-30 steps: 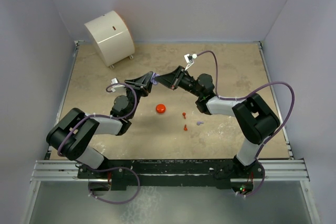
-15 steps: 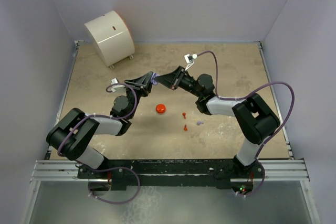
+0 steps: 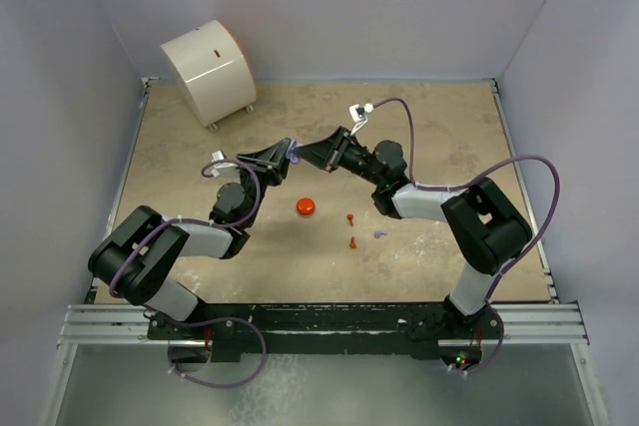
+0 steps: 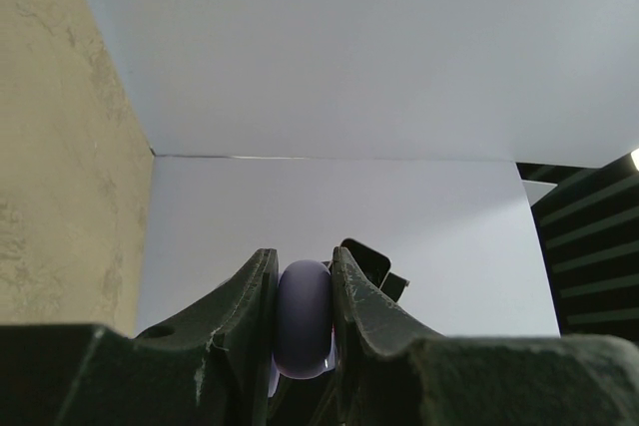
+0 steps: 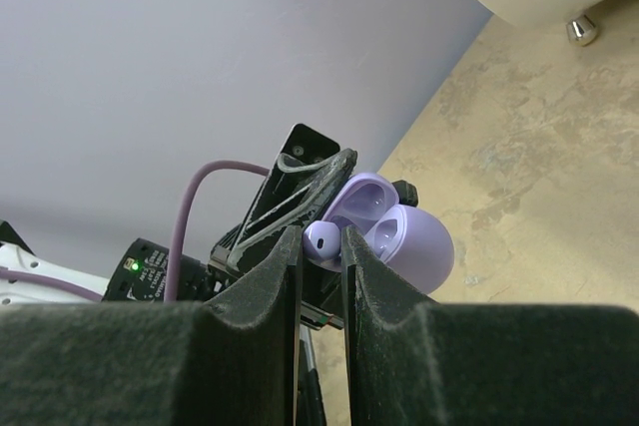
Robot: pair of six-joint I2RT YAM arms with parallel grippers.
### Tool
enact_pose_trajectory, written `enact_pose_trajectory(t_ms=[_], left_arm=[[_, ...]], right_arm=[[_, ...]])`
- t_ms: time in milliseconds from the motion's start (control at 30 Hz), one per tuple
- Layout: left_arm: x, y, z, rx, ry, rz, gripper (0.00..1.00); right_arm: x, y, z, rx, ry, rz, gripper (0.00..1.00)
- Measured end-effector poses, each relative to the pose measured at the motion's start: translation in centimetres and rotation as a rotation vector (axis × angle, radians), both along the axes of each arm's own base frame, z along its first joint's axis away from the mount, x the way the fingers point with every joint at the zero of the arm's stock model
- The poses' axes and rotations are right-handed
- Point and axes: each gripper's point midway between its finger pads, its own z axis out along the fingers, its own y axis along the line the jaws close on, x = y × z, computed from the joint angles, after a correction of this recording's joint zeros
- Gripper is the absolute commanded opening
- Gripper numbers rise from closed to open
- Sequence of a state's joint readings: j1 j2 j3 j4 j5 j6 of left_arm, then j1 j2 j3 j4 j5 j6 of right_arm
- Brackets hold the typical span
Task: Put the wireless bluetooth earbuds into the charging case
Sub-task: Place the earbud in the charging case.
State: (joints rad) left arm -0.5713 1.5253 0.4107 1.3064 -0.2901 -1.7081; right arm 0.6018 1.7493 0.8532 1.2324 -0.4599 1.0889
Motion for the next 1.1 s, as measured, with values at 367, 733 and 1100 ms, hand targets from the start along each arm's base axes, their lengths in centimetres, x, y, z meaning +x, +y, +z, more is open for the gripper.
enact_pose_trajectory(t_ms=[367,733,1100], left_arm=[[-0.2,0.4,-0.8,0.015,0.030,0.013,0.00],[-0.3,0.9,-3.5,0.058,0.103,0.033,0.00],[-0.3,1.3,-5.4,0.085,0.165,0.049,0.00]], right_arm=[[0.2,0.1,-0.9,-0.018,0.026,-0.002,0.21],[0.4,0.7,-3.6,-0.046,0.070,0.010,0.22],[0.4,1.0,-5.5,-0.046,0.105,0.036,0.23]])
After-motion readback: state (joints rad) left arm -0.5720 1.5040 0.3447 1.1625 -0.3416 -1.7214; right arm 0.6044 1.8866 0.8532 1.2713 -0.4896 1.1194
